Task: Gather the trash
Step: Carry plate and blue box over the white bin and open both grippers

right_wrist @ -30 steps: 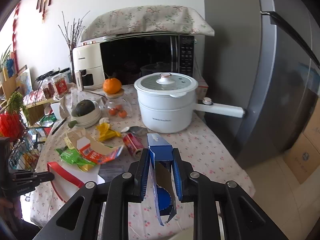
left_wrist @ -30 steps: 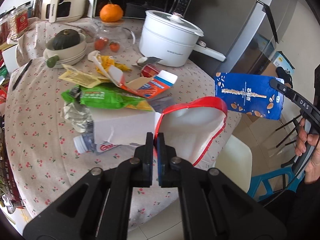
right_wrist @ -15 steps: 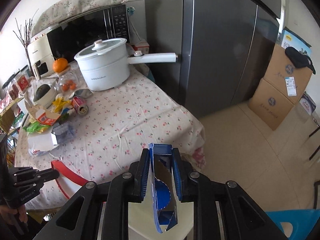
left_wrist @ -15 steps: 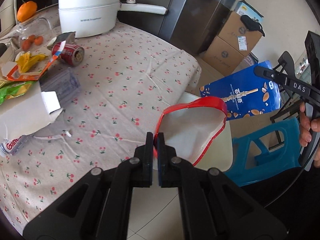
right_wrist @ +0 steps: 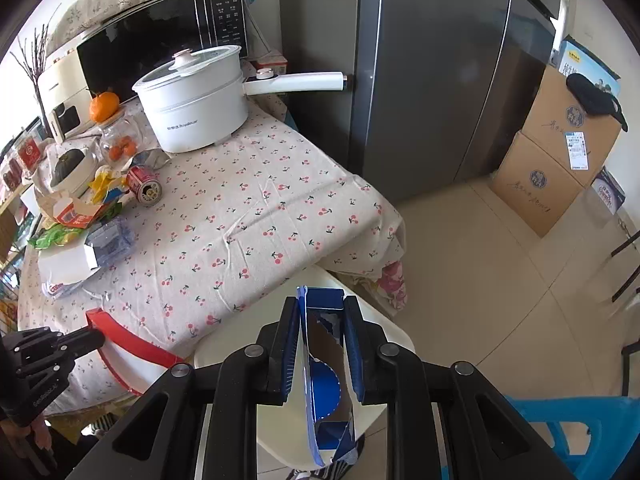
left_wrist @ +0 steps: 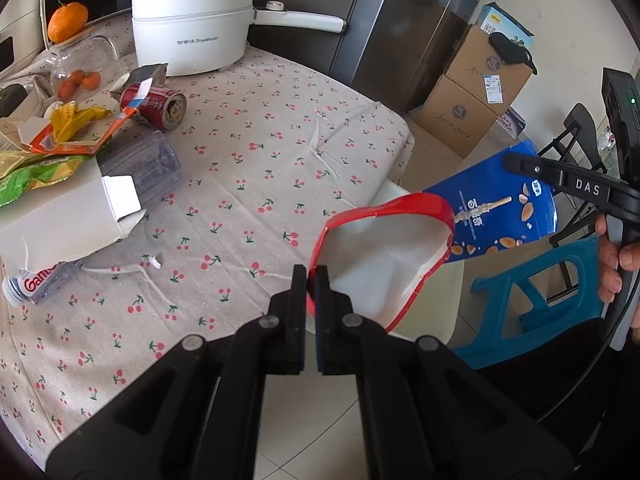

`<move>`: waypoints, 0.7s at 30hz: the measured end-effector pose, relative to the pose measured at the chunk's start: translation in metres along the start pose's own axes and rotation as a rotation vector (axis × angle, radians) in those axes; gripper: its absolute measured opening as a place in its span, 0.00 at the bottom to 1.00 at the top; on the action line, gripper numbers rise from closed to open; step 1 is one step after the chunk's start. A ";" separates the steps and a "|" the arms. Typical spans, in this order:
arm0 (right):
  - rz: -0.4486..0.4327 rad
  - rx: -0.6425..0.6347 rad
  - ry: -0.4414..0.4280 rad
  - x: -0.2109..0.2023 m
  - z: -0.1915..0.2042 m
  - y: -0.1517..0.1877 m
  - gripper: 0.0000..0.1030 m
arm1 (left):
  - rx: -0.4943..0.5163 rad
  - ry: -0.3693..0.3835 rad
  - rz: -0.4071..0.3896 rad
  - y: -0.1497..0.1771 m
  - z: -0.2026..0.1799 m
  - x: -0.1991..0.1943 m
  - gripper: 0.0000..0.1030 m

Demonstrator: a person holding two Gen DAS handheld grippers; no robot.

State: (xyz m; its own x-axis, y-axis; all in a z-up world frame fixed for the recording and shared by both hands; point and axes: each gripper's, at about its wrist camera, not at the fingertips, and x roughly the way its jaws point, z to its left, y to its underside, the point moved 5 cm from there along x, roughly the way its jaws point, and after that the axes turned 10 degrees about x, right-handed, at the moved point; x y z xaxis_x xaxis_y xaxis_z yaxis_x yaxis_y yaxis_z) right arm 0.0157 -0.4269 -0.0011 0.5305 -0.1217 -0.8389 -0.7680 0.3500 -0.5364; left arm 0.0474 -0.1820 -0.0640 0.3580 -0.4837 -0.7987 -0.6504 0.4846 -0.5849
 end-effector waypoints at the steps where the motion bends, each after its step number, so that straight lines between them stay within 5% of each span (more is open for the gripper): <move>1: 0.006 0.001 0.000 0.000 0.001 0.000 0.22 | 0.006 0.001 0.000 -0.002 -0.003 0.002 0.04; 18: 0.116 0.028 0.012 0.063 -0.014 0.004 0.22 | 0.122 -0.030 0.097 -0.004 -0.034 0.081 0.04; 21: 0.124 0.022 0.044 0.069 -0.021 0.007 0.22 | 0.126 -0.019 0.082 -0.007 -0.036 0.086 0.14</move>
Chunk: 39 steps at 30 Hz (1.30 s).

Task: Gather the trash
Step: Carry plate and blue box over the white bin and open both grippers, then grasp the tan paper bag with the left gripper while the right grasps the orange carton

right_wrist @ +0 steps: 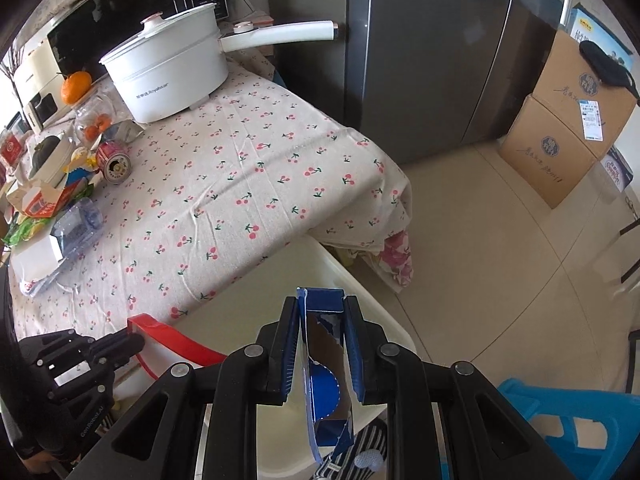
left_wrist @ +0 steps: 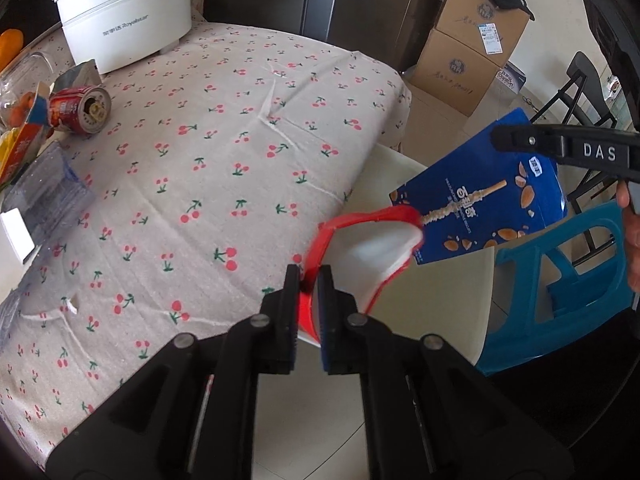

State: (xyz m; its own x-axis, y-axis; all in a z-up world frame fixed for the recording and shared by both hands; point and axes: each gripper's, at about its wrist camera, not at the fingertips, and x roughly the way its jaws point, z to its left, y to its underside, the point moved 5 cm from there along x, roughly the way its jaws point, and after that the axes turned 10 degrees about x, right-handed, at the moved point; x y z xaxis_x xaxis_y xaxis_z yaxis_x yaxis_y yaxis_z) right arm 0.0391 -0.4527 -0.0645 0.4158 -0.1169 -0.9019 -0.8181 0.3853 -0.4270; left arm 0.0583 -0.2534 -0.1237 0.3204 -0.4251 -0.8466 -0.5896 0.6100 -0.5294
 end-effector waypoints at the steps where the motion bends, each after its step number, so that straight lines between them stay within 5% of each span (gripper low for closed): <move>1: 0.008 0.004 0.003 0.002 -0.003 0.001 0.22 | -0.001 0.017 -0.004 -0.002 -0.001 0.000 0.28; 2: 0.014 0.007 0.006 0.004 -0.006 0.002 0.22 | -0.001 0.029 -0.006 -0.004 -0.002 0.000 0.49; 4: 0.017 0.014 0.012 0.005 -0.011 0.003 0.22 | -0.007 0.023 -0.028 -0.007 -0.002 -0.007 0.69; 8: 0.030 0.023 0.010 0.007 -0.016 0.002 0.22 | -0.020 0.017 -0.047 -0.009 0.004 -0.025 0.80; 19: 0.099 -0.034 -0.002 0.027 0.015 0.004 0.27 | -0.112 -0.145 -0.029 0.021 0.052 -0.067 1.00; 21: 0.092 -0.033 -0.017 0.023 0.025 0.002 0.51 | -0.134 -0.168 -0.046 0.026 0.064 -0.077 1.00; 24: 0.050 -0.051 -0.039 0.011 0.042 -0.003 0.70 | -0.179 -0.194 -0.063 0.034 0.084 -0.092 1.00; 39: -0.057 -0.194 -0.078 -0.015 0.141 -0.028 0.81 | -0.424 -0.323 -0.151 0.069 0.205 -0.167 1.00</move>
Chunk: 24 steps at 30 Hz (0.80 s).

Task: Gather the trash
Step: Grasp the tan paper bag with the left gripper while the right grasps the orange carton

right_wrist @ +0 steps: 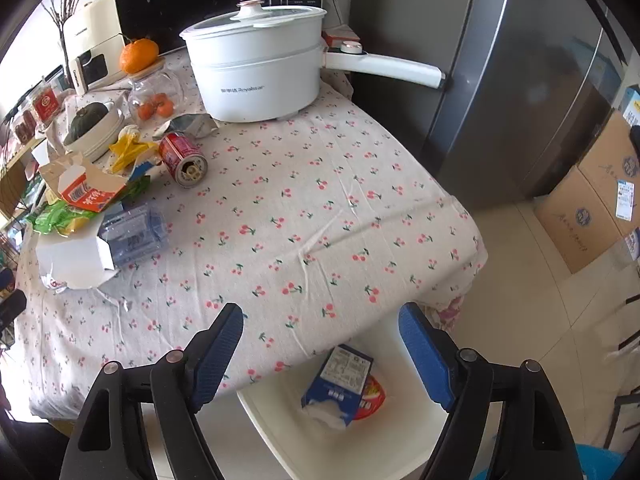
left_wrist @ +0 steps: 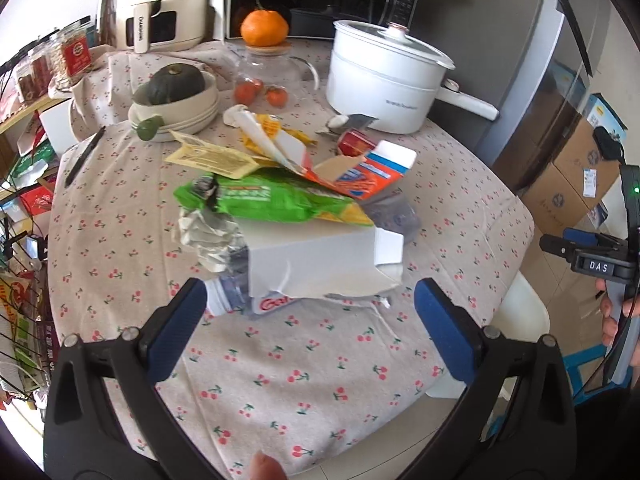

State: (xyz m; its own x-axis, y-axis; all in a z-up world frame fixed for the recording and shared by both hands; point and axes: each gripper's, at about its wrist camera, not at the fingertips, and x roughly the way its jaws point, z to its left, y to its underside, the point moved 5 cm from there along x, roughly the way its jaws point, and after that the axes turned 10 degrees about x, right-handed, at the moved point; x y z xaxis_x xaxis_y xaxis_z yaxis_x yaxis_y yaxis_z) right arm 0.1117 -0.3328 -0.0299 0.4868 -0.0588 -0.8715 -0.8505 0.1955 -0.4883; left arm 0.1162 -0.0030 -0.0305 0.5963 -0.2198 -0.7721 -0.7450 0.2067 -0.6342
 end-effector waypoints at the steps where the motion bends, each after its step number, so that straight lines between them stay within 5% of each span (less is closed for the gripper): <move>1: -0.004 0.001 -0.017 -0.001 0.006 -0.003 0.81 | -0.018 -0.003 0.002 -0.003 0.009 -0.001 1.00; 9: -0.029 -0.063 -0.062 0.006 0.055 -0.014 0.82 | -0.160 -0.102 0.023 -0.028 0.078 0.007 1.00; 24: -0.038 -0.083 -0.084 0.017 0.076 -0.026 0.82 | -0.607 0.077 0.072 -0.060 0.148 0.092 0.76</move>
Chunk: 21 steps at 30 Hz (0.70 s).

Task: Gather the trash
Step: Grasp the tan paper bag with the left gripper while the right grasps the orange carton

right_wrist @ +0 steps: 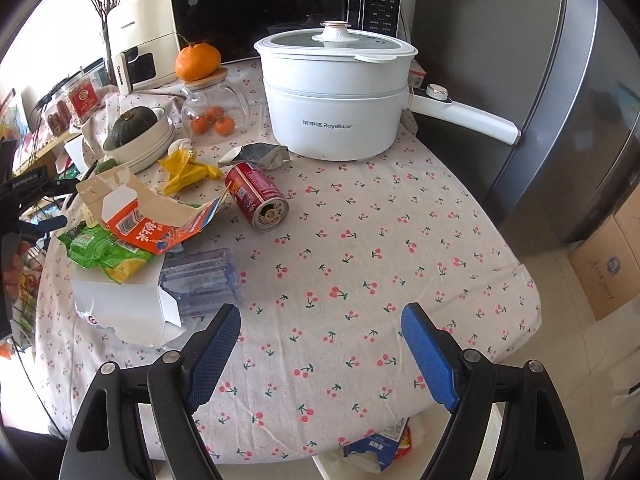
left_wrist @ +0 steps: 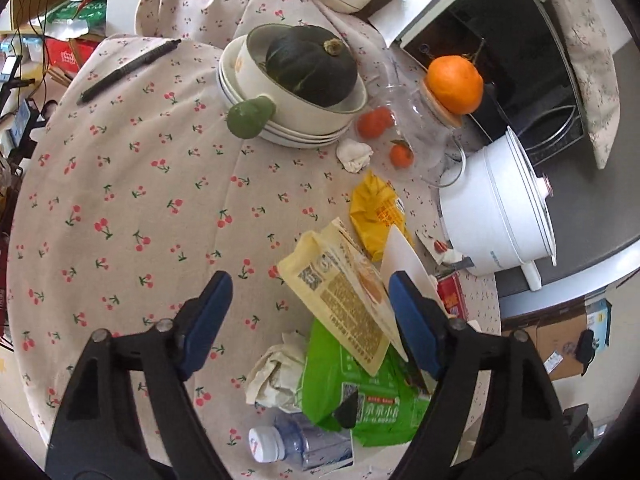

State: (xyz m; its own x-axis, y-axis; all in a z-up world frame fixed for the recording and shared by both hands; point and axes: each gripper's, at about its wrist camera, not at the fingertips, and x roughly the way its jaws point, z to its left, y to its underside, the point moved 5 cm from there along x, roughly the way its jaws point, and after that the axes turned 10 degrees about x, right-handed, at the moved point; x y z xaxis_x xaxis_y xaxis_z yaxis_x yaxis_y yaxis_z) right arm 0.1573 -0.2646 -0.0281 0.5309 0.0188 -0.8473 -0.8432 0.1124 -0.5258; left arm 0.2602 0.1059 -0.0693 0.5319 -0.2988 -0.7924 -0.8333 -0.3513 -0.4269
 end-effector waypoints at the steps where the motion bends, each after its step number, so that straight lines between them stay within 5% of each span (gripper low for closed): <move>1: 0.001 0.002 0.003 0.001 -0.001 0.000 0.82 | -0.021 0.012 0.005 -0.002 0.001 0.005 0.72; 8: 0.003 0.017 0.011 0.005 -0.004 -0.002 0.82 | -0.130 0.063 -0.003 -0.003 0.006 0.018 0.20; 15: -0.005 0.019 -0.012 0.009 0.004 -0.004 0.82 | 0.003 0.058 -0.119 -0.006 -0.012 -0.024 0.07; 21: -0.014 0.077 -0.141 0.014 0.021 -0.013 0.82 | 0.134 0.010 -0.249 0.003 -0.026 -0.082 0.04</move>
State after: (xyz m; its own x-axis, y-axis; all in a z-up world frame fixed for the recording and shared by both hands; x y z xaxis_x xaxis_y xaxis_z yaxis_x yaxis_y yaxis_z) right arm 0.1774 -0.2451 -0.0312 0.5537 0.1556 -0.8181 -0.8295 0.1894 -0.5254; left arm 0.2177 0.1061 0.0055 0.7235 -0.2271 -0.6519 -0.6890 -0.2948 -0.6620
